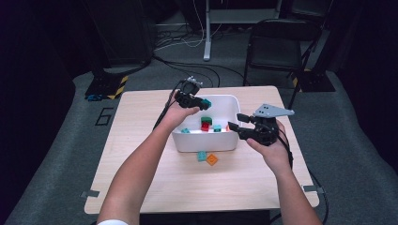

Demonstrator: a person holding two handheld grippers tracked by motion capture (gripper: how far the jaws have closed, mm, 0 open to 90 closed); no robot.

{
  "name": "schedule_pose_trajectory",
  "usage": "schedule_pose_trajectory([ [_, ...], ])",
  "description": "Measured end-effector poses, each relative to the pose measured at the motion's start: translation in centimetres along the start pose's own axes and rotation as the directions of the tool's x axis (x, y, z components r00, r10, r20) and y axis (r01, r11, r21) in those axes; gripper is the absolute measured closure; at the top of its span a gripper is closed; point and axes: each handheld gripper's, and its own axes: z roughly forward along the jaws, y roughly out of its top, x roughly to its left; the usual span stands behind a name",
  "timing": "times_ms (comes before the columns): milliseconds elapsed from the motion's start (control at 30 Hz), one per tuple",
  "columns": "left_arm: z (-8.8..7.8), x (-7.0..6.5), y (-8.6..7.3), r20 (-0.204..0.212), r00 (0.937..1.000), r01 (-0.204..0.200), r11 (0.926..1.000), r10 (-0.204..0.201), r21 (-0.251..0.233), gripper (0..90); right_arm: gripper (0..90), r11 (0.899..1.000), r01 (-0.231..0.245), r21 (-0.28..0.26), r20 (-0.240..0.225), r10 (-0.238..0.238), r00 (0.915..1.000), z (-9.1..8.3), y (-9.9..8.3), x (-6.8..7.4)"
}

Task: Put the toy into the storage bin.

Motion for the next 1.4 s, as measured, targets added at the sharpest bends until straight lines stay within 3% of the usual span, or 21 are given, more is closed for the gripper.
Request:
schedule_pose_trajectory([
  [367,2.3,0.8,0.1,0.008,0.9998,0.019,0.9995,-0.019,0.024,58.1,49.3,1.000,-0.006,0.002,-0.003,0.006,1.0000,0.1,-0.1,-0.1],
  [733,3.2,0.9,-0.3,-0.031,0.9994,0.015,0.9970,-0.013,0.076,57.4,49.1,1.000,-0.006,0.000,-0.003,0.006,1.0000,0.0,-0.1,-0.2],
  [1000,1.7,0.6,-0.6,-0.033,0.9994,-0.004,0.9989,0.005,0.046,55.2,49.1,1.000,-0.006,0.001,-0.004,0.006,1.0000,0.1,-0.1,-0.1],
  [1200,-0.8,0.0,-1.2,-0.038,0.9989,-0.025,0.9996,0.025,0.013,55.2,49.1,1.000,-0.008,0.003,-0.001,0.008,1.0000,0.1,-0.1,-0.1],
  [1400,-4.0,-1.4,-1.8,-0.007,0.9988,-0.048,0.9985,0.048,-0.027,55.8,49.0,1.000,-0.002,0.002,-0.002,0.002,1.0000,0.2,-0.1,0.0],
])
